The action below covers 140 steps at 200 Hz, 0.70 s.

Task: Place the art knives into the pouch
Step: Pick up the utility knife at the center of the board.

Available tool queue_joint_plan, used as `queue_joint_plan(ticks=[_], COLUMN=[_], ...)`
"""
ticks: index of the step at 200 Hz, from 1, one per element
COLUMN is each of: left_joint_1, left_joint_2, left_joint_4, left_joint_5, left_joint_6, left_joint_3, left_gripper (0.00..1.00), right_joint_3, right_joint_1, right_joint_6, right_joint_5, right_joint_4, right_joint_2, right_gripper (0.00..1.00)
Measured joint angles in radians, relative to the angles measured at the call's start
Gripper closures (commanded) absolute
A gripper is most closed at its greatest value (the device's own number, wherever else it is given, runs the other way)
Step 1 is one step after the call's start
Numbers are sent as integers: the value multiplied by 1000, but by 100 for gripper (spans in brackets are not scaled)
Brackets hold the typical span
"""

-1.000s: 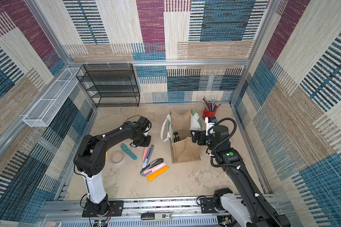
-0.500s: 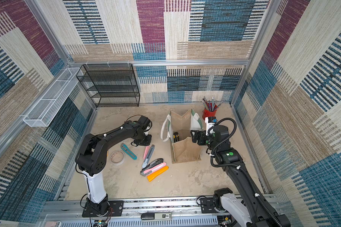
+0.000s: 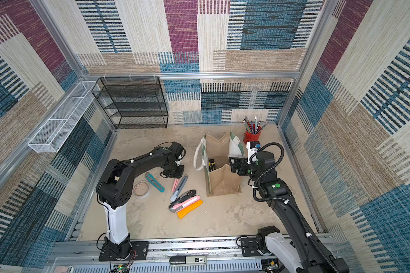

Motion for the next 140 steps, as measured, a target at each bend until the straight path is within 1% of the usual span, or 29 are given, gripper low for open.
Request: queue_joint_plan(ticks=[23,66,99,140], left_joint_1=[0,0,0,-2], left_joint_2=[3,-10,-113,-258], left_joint_4=[-6,-34,-57,-74], left_joint_5=[0,-3,-31,-32], left_joint_6=[0,0,0,-1], left_joint_3=[7,36,60,109], left_gripper=[100,100,100,100], right_joint_3=[-2,-3,-1,12], right_joint_1=[0,0,0,0], right_joint_6=[0,0,0,2], right_joint_5=[0,7,7,0], right_joint_4=[1,0,-1,-1], right_joint_2=[-3,-9,-8,-7], right_gripper=[9,9,9,9])
